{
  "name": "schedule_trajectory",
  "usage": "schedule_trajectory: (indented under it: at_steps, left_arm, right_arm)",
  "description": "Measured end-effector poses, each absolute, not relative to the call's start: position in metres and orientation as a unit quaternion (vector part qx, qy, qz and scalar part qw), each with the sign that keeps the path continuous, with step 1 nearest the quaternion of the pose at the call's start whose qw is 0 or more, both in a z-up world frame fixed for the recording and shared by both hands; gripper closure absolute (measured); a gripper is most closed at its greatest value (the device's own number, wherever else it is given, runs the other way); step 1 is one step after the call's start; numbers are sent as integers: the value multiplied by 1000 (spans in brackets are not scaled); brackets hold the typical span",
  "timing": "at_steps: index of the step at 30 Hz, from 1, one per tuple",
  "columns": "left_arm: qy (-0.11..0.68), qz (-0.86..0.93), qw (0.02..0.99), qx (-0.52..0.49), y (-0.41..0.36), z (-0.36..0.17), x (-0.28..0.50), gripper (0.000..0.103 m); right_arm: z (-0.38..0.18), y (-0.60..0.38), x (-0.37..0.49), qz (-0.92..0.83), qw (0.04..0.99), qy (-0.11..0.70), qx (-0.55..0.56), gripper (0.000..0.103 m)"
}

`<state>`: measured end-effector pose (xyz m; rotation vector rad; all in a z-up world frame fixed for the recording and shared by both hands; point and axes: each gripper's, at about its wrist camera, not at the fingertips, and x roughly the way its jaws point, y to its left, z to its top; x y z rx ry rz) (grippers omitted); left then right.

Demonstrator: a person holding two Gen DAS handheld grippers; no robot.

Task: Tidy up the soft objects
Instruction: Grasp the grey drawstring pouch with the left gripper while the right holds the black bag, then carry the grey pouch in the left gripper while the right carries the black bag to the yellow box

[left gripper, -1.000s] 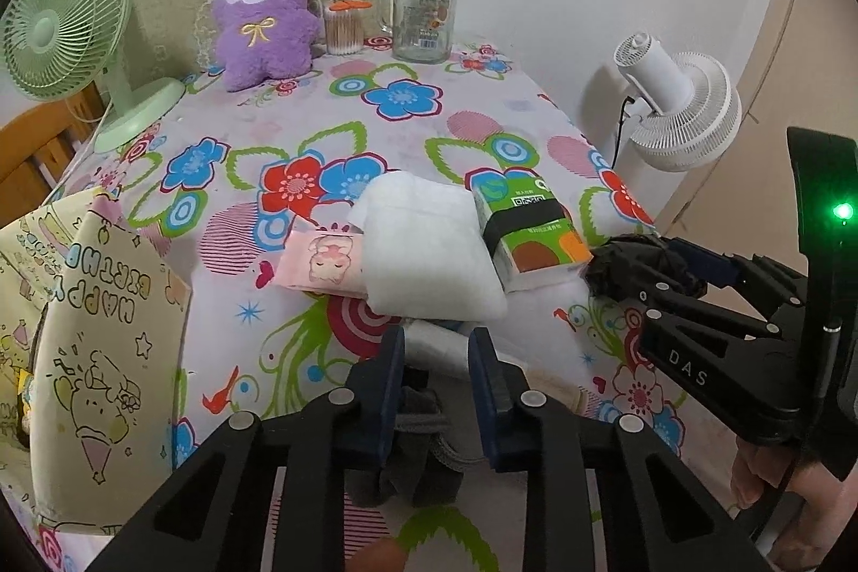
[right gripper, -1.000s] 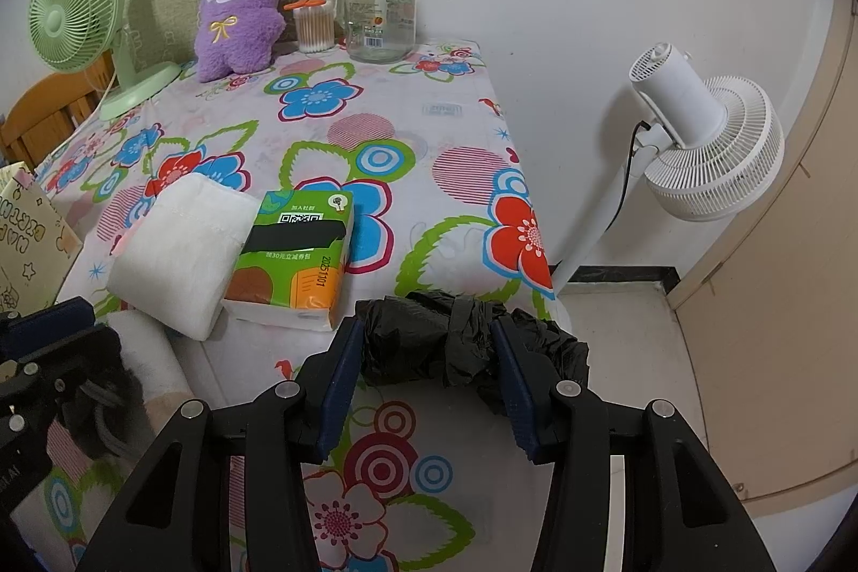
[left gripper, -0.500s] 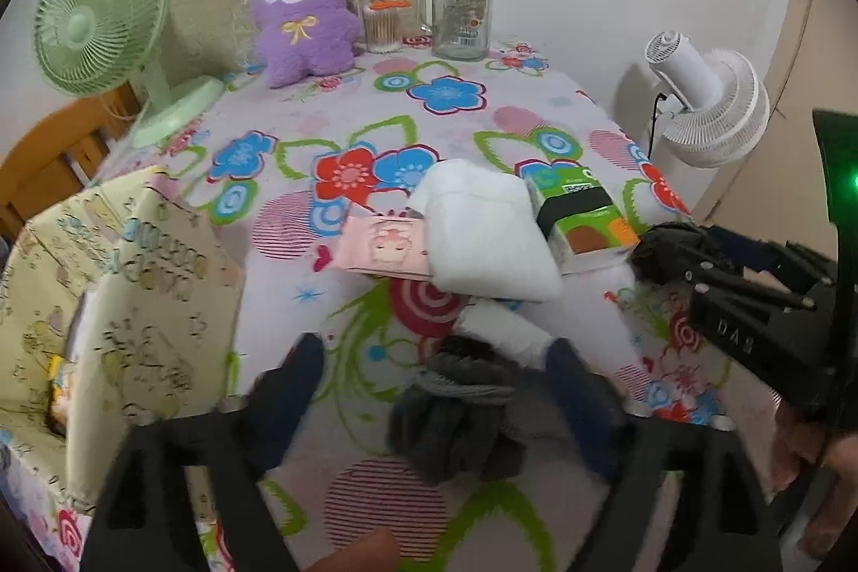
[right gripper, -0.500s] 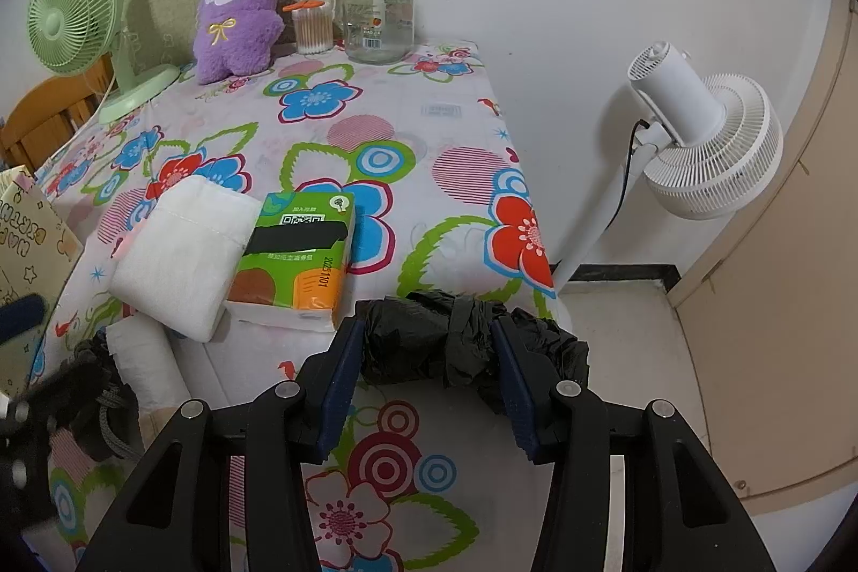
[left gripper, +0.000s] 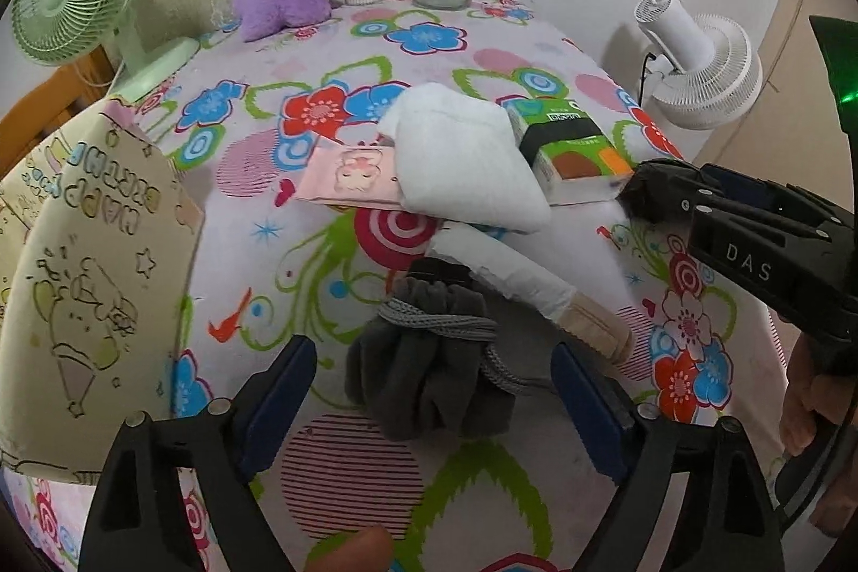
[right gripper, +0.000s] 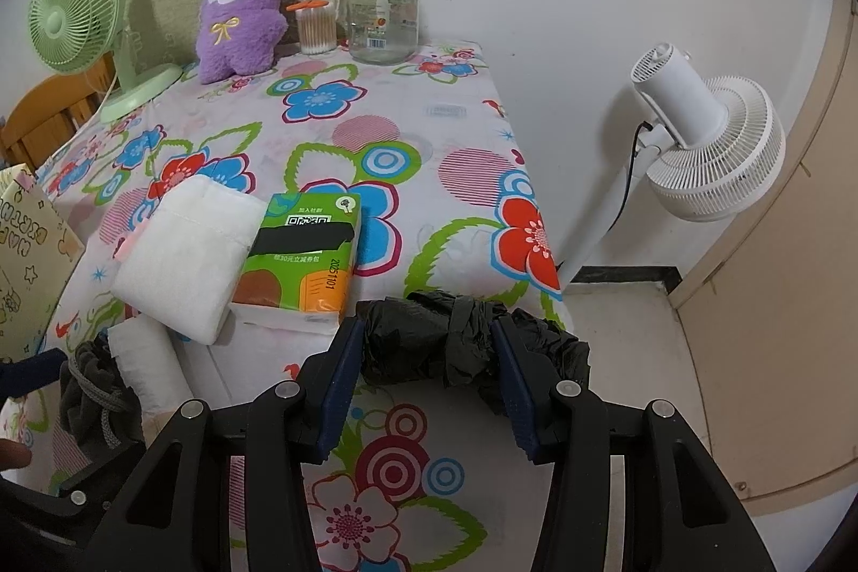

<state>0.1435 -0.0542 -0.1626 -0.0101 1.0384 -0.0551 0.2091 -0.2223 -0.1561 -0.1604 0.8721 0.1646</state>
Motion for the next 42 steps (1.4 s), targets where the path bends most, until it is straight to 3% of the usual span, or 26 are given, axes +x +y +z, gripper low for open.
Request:
schedule_trajectory:
  at_steps: [4, 11, 13, 17, 21, 26, 28, 30, 36, 42]
  left_arm:
    - [508, -33, 861, -12, -55, -168, 148, 26]
    - [506, -30, 862, -11, -56, -172, 152, 27]
    - [504, -24, 863, -4, -58, -173, 151, 38]
    - [498, -21, 867, -5, -56, -170, 151, 50]
    - [498, -22, 867, -14, -51, -169, 152, 54]
    - [499, -21, 866, -16, -51, -169, 150, 56]
    - [499, -22, 866, -15, -51, -168, 150, 56]
    - [499, -22, 866, -15, -51, -168, 149, 57]
    - [491, -17, 871, -22, -46, -162, 147, 57]
    - [479, -13, 877, -28, -40, -150, 143, 57]
  right_arm:
    - [-157, -221, 209, 80, 900, 421, -80, 51]
    - [-159, -222, 207, 86, 898, 422, -83, 51]
    - [-160, -222, 207, 89, 898, 423, -84, 49]
    - [-161, -220, 204, 93, 896, 425, -91, 43]
    - [-163, -216, 200, 107, 893, 427, -99, 25]
    - [-166, -216, 200, 104, 893, 427, -103, 24]
    - [-167, -216, 199, 102, 893, 427, -104, 26]
    - [-167, -217, 201, 87, 893, 427, -111, 43]
    - [-160, -226, 201, 89, 896, 424, -91, 55]
    - [-148, -226, 196, 84, 905, 410, -77, 58]
